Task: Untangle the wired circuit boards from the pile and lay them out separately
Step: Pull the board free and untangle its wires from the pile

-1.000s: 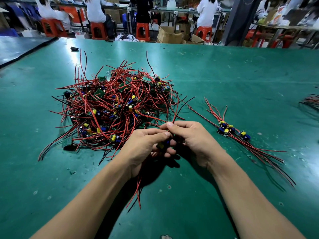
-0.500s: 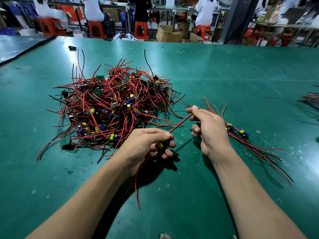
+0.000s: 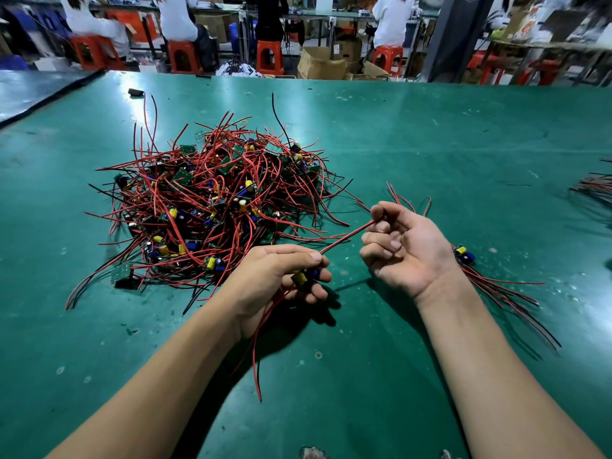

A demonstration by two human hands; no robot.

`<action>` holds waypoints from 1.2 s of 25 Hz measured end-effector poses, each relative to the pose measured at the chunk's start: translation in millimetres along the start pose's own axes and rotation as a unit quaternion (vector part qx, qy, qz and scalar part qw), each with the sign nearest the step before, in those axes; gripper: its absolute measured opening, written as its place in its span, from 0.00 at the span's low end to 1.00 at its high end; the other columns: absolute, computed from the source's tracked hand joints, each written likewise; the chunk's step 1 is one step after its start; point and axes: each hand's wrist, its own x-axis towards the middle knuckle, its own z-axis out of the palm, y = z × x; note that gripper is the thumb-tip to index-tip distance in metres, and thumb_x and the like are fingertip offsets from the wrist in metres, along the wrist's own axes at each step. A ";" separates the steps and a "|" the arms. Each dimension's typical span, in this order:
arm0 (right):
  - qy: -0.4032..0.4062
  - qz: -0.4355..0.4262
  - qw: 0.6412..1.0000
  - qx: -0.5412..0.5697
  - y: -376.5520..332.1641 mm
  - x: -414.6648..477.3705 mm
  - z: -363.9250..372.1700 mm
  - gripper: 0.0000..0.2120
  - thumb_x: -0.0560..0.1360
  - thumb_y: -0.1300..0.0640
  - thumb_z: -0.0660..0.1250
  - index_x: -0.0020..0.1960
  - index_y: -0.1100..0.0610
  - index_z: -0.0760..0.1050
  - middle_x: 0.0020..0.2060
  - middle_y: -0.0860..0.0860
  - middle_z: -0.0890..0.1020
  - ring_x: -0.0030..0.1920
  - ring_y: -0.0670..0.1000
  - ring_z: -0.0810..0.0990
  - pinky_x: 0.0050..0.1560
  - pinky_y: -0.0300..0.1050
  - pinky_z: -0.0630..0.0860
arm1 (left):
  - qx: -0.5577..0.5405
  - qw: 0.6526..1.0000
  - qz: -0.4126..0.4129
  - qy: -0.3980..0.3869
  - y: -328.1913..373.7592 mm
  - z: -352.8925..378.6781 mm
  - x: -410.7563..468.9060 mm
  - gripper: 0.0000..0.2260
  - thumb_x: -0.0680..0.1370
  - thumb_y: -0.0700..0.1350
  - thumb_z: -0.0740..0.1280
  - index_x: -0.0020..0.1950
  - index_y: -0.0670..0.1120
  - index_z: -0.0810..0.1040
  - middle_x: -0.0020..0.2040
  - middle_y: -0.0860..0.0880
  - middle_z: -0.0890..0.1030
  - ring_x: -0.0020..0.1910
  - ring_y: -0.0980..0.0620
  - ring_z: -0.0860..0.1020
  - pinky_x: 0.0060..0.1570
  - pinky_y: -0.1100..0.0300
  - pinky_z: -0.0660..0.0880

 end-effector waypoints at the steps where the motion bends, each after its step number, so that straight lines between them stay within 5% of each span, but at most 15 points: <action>1: 0.010 -0.001 1.000 -0.003 0.8 0.6 -0.2 0.18 0.77 0.57 0.64 0.30 0.60 0.77 0.26 0.47 0.66 0.18 0.43 0.60 0.19 0.34 0.56 | 0.001 1.000 0.000 0.002 0.4 -0.5 0.2 0.06 0.76 0.36 0.69 0.49 0.34 0.81 0.40 0.37 0.83 0.30 0.46 0.80 0.30 0.62 0.77; 7: 0.026 -0.006 0.999 0.025 3.3 3.3 0.7 0.13 0.73 0.59 0.67 0.31 0.61 0.75 0.23 0.46 0.65 0.16 0.43 0.58 0.17 0.34 0.55 | -0.002 1.000 0.001 0.007 0.3 -0.4 0.3 0.06 0.76 0.37 0.69 0.48 0.34 0.82 0.41 0.38 0.83 0.31 0.46 0.80 0.30 0.62 0.77; 10: 0.044 -0.031 0.998 -0.042 8.6 6.2 -1.0 0.18 0.81 0.47 0.63 0.42 0.60 0.79 0.26 0.46 0.65 0.18 0.42 0.58 0.18 0.33 0.56 | -0.015 1.000 0.009 0.021 0.3 -1.2 1.5 0.08 0.77 0.39 0.68 0.51 0.33 0.81 0.42 0.38 0.84 0.31 0.47 0.81 0.32 0.61 0.78; 14: 0.067 -0.052 0.982 -0.172 14.6 9.7 -1.1 0.27 0.78 0.36 0.63 0.50 0.60 0.82 0.28 0.47 0.65 0.22 0.43 0.58 0.20 0.35 0.57 | -0.027 0.999 0.015 0.031 -0.2 0.8 2.5 0.08 0.77 0.39 0.68 0.51 0.34 0.81 0.42 0.38 0.84 0.32 0.47 0.82 0.32 0.61 0.79; 22: -0.144 0.015 0.909 -0.391 32.8 0.8 -1.3 0.22 0.66 0.49 0.79 0.57 0.55 0.83 0.38 0.50 0.81 0.33 0.45 0.76 0.31 0.34 0.71 | -0.079 0.997 0.008 0.022 0.0 -0.2 2.7 0.10 0.78 0.38 0.67 0.56 0.35 0.78 0.38 0.39 0.83 0.30 0.49 0.82 0.31 0.62 0.81; 26: -0.159 0.003 0.893 -0.421 35.9 1.9 -1.6 0.20 0.68 0.53 0.78 0.60 0.51 0.83 0.47 0.54 0.81 0.40 0.49 0.77 0.41 0.42 0.70 | -0.082 0.997 0.006 0.000 2.5 1.7 -0.9 0.09 0.77 0.44 0.68 0.51 0.39 0.74 0.36 0.42 0.83 0.29 0.51 0.81 0.31 0.62 0.80; 30: -0.162 -0.014 0.904 -0.395 36.7 2.5 -3.5 0.15 0.67 0.53 0.79 0.53 0.51 0.85 0.44 0.51 0.83 0.41 0.50 0.77 0.49 0.53 0.64 | -0.094 0.995 0.001 -0.017 6.7 1.2 -2.6 0.23 0.76 0.48 0.69 0.64 0.34 0.73 0.38 0.42 0.83 0.31 0.51 0.82 0.32 0.62 0.81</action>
